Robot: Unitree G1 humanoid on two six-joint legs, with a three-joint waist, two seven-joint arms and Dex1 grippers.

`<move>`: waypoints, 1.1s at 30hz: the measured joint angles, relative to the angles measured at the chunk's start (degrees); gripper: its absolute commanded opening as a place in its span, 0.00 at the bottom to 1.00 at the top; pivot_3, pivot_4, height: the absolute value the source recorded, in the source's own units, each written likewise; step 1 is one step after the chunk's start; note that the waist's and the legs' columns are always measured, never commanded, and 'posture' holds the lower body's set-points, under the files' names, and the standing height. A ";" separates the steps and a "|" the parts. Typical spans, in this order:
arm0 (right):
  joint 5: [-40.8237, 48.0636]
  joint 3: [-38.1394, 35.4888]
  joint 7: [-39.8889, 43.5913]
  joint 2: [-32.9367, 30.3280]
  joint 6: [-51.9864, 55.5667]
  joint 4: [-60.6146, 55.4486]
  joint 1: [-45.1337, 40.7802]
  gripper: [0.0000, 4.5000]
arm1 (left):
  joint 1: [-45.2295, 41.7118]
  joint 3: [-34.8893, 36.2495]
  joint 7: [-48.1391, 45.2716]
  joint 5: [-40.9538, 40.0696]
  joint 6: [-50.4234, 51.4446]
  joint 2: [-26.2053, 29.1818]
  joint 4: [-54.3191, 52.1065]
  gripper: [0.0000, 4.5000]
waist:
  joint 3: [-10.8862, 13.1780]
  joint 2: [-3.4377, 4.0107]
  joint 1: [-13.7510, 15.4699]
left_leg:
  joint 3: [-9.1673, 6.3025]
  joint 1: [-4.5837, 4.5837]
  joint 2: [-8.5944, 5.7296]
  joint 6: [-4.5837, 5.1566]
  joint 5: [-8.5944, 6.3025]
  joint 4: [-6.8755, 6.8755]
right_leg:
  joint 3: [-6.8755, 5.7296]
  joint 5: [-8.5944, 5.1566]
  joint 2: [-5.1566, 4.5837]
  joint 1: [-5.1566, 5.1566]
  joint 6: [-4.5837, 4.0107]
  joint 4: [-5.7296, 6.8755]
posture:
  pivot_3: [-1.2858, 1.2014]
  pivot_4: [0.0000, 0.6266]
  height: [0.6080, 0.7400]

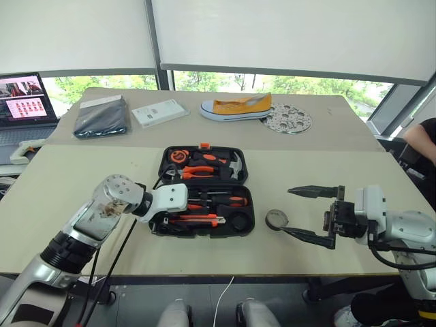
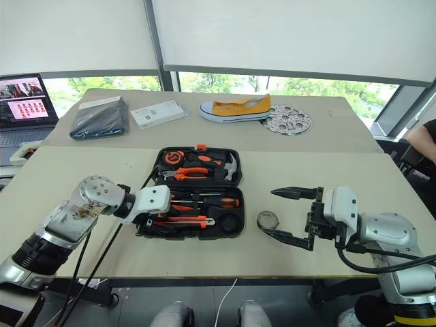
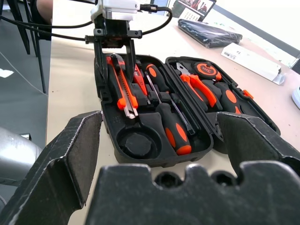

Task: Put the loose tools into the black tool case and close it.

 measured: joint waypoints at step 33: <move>-0.25 0.55 -1.79 2.41 1.53 -0.23 0.35 1.00 | 11.89 9.24 2.87 -10.53 -8.44 -6.76 6.00 0.01 | -0.11 0.22 0.18 | -0.02 0.08 0.01 0.04 0.02 0.04 | -0.02 0.03 -0.03 0.08 0.02 0.01 | 0.52 0.24 1.00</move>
